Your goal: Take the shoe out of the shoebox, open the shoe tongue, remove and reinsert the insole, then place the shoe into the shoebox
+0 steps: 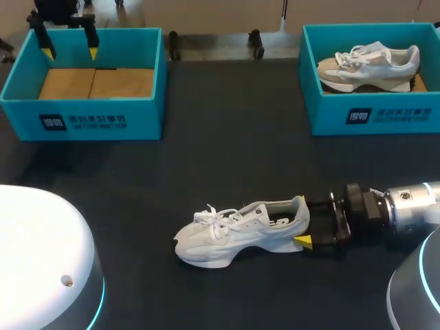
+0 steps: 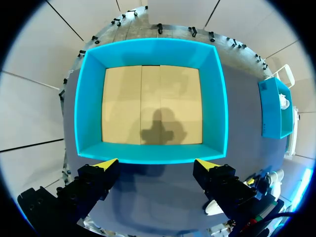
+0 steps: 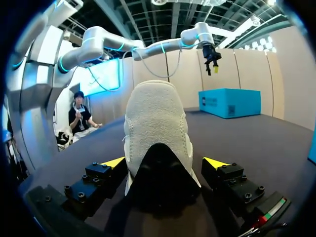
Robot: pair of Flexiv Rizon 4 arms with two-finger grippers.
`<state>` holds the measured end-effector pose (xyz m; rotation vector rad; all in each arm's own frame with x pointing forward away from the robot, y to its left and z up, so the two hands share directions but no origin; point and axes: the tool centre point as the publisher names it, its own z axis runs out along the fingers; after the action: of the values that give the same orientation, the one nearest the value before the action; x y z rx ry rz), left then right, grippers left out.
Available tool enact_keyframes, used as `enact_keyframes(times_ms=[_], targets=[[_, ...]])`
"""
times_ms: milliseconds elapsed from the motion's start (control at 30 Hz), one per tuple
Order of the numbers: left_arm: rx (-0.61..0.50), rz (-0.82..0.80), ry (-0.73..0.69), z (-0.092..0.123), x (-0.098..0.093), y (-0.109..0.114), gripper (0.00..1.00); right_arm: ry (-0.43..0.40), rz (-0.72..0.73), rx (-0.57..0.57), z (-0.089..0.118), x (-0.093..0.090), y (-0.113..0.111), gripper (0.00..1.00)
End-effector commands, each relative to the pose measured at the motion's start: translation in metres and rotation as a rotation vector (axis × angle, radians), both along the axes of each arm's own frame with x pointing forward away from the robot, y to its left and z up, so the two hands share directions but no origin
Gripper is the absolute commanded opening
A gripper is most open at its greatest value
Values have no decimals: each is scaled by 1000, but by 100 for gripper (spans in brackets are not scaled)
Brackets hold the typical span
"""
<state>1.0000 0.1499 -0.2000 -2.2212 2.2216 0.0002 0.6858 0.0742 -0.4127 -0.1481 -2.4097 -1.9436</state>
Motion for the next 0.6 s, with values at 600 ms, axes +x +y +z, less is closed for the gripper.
enact_keyframes(times_ms=[600], targets=[[0, 0, 0, 0, 0, 0, 100, -2, 68, -16, -4, -1, 19, 100]])
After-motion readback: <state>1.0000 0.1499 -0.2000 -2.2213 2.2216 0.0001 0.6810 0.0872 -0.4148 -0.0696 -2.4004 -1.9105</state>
